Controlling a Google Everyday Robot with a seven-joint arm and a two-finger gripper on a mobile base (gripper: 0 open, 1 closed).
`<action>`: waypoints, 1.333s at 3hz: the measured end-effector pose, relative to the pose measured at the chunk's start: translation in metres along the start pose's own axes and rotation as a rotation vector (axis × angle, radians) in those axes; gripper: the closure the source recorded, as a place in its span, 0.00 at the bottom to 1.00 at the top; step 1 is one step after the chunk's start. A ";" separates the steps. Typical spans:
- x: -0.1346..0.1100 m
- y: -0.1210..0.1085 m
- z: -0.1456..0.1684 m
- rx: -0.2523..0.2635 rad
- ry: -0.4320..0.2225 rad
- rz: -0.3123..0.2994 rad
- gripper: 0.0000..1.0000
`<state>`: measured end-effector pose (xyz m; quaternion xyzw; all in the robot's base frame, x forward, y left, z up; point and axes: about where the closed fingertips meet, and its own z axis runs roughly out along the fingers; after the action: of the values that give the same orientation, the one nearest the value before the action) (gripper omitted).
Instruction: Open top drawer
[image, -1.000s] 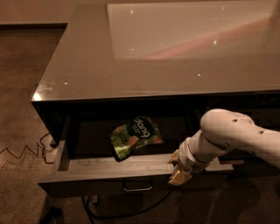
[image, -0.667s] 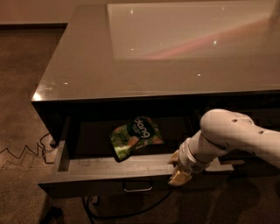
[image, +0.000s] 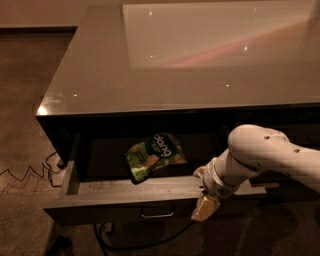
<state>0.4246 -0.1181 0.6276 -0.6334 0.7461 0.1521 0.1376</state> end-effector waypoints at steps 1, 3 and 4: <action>0.000 0.000 0.000 0.000 0.000 0.000 0.00; -0.009 0.003 -0.012 0.040 -0.038 -0.041 0.00; -0.006 0.015 -0.023 0.081 -0.021 -0.053 0.00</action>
Offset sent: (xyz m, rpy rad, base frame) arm 0.0111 0.0016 0.0091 0.0258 -0.0338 0.0054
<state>0.4107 -0.1194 0.6519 -0.6454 0.7330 0.1247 0.1750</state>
